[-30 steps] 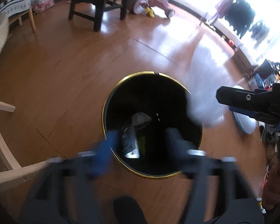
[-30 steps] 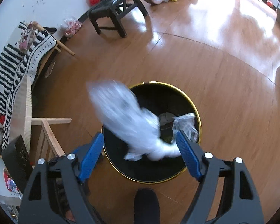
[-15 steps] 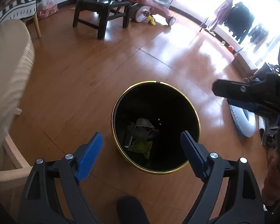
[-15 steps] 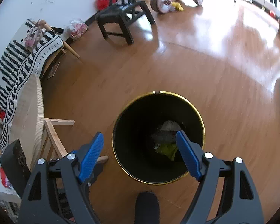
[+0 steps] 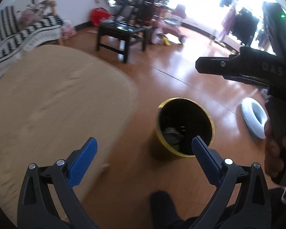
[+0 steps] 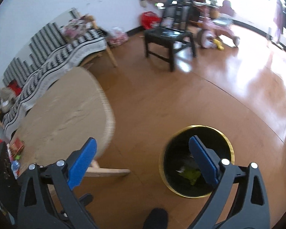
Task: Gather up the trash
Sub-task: 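Move both open tools back over the trash pile on the table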
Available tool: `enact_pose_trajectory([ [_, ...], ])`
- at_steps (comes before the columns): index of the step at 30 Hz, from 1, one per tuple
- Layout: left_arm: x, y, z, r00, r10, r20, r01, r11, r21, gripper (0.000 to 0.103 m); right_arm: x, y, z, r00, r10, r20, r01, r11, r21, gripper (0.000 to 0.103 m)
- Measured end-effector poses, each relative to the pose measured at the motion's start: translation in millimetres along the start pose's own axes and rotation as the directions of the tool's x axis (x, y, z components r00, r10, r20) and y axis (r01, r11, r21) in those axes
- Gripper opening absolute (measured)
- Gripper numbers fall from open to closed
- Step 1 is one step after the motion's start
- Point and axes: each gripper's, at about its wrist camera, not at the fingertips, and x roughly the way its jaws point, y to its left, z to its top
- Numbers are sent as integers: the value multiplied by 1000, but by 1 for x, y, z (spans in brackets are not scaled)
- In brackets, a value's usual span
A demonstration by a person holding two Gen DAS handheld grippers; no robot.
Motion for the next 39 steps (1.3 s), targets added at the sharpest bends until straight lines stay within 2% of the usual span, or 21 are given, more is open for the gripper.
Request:
enact_pose_trajectory([
  [6,-66,78,-34,990,131,42,-128,989,-77,96,19,98,7,995,94,-35,-97,990,-106,94],
  [10,-109,140,-69,976,209,55,-198,966,-165,96,29,167,9,988,145,-55,-153,972,-176,94],
  [12,-124,160,-81,969,240,62,-225,955,-194,96,36,209,6,982,173,-71,-184,958,-221,94],
  [16,-164,212,-120,941,332,71,-304,917,-260,96,50,280,-8,970,214,-117,-240,923,-301,94],
  [21,-196,263,-163,914,403,52,-364,870,-333,96,72,365,-33,950,252,-182,-306,864,-400,94],
  [24,-214,292,-190,897,441,28,-397,833,-384,96,84,402,-45,938,269,-217,-340,833,-436,94],
  [29,-223,315,-218,894,448,-9,-411,810,-418,96,102,443,-62,916,298,-270,-395,788,-472,94],
  [33,-216,320,-227,891,452,-31,-424,807,-411,96,115,467,-70,892,327,-311,-443,765,-467,94],
  [39,-209,333,-239,901,430,-53,-411,810,-419,91,132,500,-81,854,371,-364,-514,710,-482,94],
])
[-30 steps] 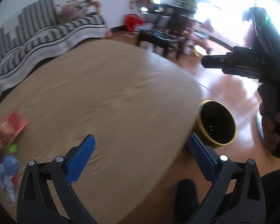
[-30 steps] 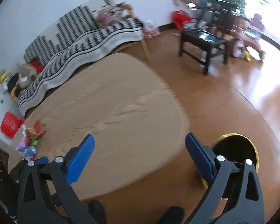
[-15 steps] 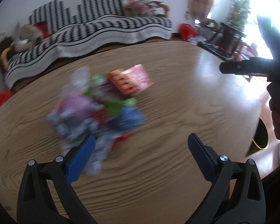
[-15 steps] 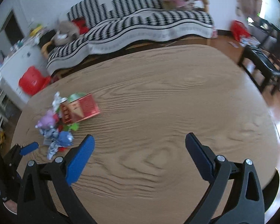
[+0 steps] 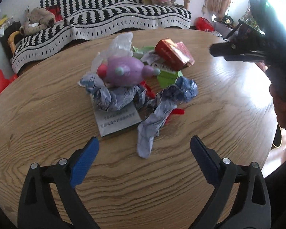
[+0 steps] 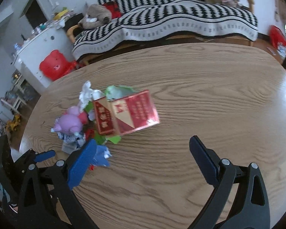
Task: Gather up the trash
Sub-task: 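Move both open tools back over the trash pile on the table, then grasp the crumpled foil with the left tool while the right tool grasps the red cigarette boxes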
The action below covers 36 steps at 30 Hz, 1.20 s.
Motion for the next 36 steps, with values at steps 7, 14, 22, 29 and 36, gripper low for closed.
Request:
enact_pose_trajectory([
  [7,14,1,-4,999,-13,-40,13,1000,3,62,26,19,10,1000,10,2,-10,997,-83,94],
  [14,9,-9,-6,1000,-7,-19,7,999,33,24,42,40,17,1000,0,12,1,989,-146,94],
  [22,8,-1,-8,999,-36,-18,36,999,-3,10,57,61,15,999,-41,16,44,976,-214,80],
  [29,4,-2,-7,999,-45,-10,45,999,-2,8,51,71,15,996,-73,59,86,963,-254,30],
  [36,-10,4,-2,998,-57,27,58,998,-30,6,29,76,12,993,-54,101,78,963,-257,28],
])
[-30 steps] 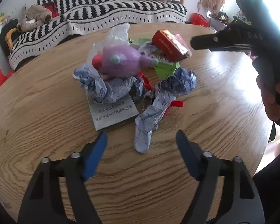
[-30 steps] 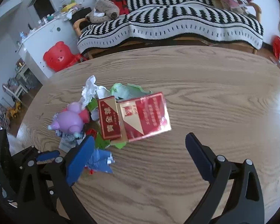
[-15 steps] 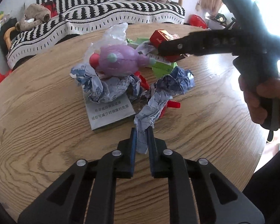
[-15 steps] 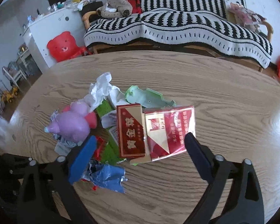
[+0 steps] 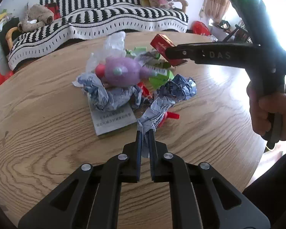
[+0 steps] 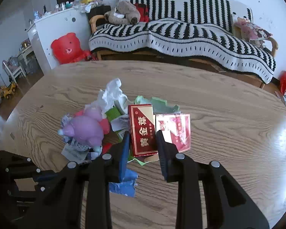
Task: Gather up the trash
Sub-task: 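Grasp the crumpled foil with the left tool while the right tool grasps the red cigarette boxes, then carry the foil and red cigarette boxes over the trash bin with both tools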
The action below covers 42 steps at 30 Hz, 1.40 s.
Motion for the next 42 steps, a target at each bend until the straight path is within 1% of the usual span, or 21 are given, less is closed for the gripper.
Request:
enact_pose_trajectory([
  [5,-7,-4,3,1000,-4,19,4,1000,-3,6,-19,-8,-2,1000,-7,29,6,1000,28,28],
  [13,-21,-11,14,998,-8,58,9,1000,-13,6,-57,-31,-7,997,-23,79,16,997,81,28],
  [17,-28,-22,23,996,-20,85,21,1000,-13,6,-83,-45,-12,994,-35,108,23,994,110,28],
  [22,-29,-40,34,995,-34,98,34,999,-8,6,-112,-62,-21,989,-58,134,40,990,137,28],
  [31,-25,-96,56,990,-84,112,79,996,46,6,-162,-103,-53,979,-140,148,110,975,193,28],
  [36,-15,-140,67,987,-123,104,114,990,86,6,-193,-133,-79,969,-197,149,158,959,235,28],
  [42,0,-196,77,982,-172,80,160,977,141,6,-232,-173,-118,953,-269,142,218,929,299,28],
])
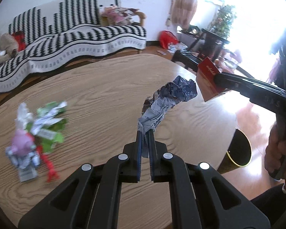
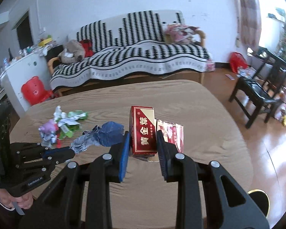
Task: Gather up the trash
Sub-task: 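Carry the foil and red cigarette boxes over the trash bin with both tools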
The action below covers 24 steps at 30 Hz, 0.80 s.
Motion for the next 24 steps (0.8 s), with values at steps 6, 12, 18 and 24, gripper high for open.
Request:
enact_pose_trajectory([
  [6,26,-57,9,998,-61,-25,63,997,55,6,-34,-63,-25,997,-77,7,76,995,70,28],
  [12,48,-122,13,991,-126,-53,132,984,123,6,-70,-124,-55,988,-151,6,149,978,147,28],
  [18,69,-177,11,979,-184,-91,197,965,173,6,-104,-182,-89,975,-224,-12,220,948,231,28],
  [24,88,-233,5,961,-242,-135,267,940,211,6,-137,-234,-122,958,-284,-30,279,905,322,28],
])
